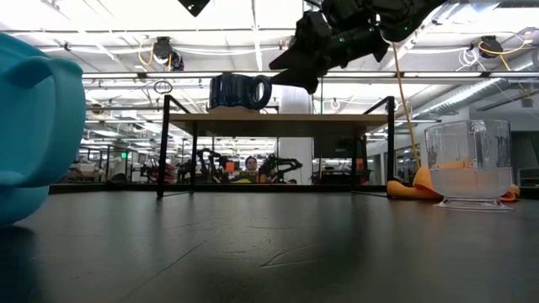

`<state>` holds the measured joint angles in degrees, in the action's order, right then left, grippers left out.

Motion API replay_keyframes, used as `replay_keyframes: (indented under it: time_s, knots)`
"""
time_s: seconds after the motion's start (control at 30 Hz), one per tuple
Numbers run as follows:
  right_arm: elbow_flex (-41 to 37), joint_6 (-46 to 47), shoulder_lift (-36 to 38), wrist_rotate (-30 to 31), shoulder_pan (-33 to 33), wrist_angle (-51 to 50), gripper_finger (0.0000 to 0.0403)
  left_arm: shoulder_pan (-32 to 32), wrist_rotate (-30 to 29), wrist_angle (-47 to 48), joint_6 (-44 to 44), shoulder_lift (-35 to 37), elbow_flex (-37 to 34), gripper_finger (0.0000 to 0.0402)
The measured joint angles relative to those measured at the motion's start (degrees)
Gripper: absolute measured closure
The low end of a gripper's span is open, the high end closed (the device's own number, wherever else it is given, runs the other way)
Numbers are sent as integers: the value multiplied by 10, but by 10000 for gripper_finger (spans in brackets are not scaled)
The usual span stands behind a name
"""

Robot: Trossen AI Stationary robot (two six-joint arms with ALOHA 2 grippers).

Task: Stack small to large cups/mugs on shelf
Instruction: Put the dark blue mug on the shelf

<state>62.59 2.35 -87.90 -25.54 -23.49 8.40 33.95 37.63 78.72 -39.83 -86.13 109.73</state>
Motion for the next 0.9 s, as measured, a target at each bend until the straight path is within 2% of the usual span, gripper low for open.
replay_keyframes:
  time_s: [0.2,0.4,0.9]
  knots:
    - [-1,0,-15,0,8,0,181,0,0,0,0,0,0,284]
    - [-1,8,-47,-1,20,41,181,0,0,4,-1,0,0,284]
    - [0,19,-52,0,49,89,181,0,0,8,-6,0,0,284]
